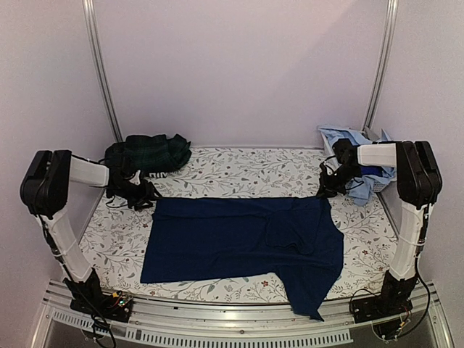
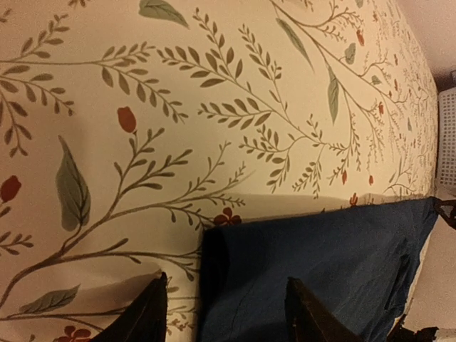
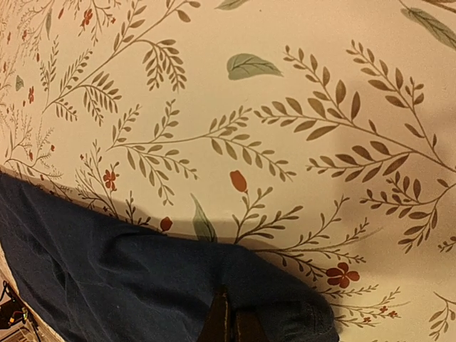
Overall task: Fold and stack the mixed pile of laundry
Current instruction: Move the 1/3-folded T-shirt to the center of the board.
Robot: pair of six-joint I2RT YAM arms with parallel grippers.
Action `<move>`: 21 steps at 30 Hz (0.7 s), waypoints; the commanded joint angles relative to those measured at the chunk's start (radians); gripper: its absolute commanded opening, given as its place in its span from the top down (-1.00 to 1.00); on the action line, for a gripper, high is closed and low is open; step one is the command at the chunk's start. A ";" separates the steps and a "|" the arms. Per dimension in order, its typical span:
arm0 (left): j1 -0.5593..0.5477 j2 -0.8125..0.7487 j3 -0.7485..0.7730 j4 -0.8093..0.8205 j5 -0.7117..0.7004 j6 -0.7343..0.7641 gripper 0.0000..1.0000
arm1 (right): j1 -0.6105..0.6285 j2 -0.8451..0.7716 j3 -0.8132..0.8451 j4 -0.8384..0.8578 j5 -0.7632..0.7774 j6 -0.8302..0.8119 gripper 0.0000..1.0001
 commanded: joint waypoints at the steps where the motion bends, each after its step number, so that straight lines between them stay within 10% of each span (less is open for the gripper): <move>1: 0.000 0.034 0.032 0.032 0.039 0.008 -0.07 | -0.013 0.017 0.018 0.019 0.028 -0.008 1.00; 10: 0.020 0.077 0.051 0.031 0.087 0.030 1.00 | -0.037 0.006 0.021 0.031 0.074 -0.003 1.00; 21: 0.063 0.070 0.012 0.070 0.056 0.019 1.00 | -0.075 0.016 0.025 0.103 0.055 0.039 1.00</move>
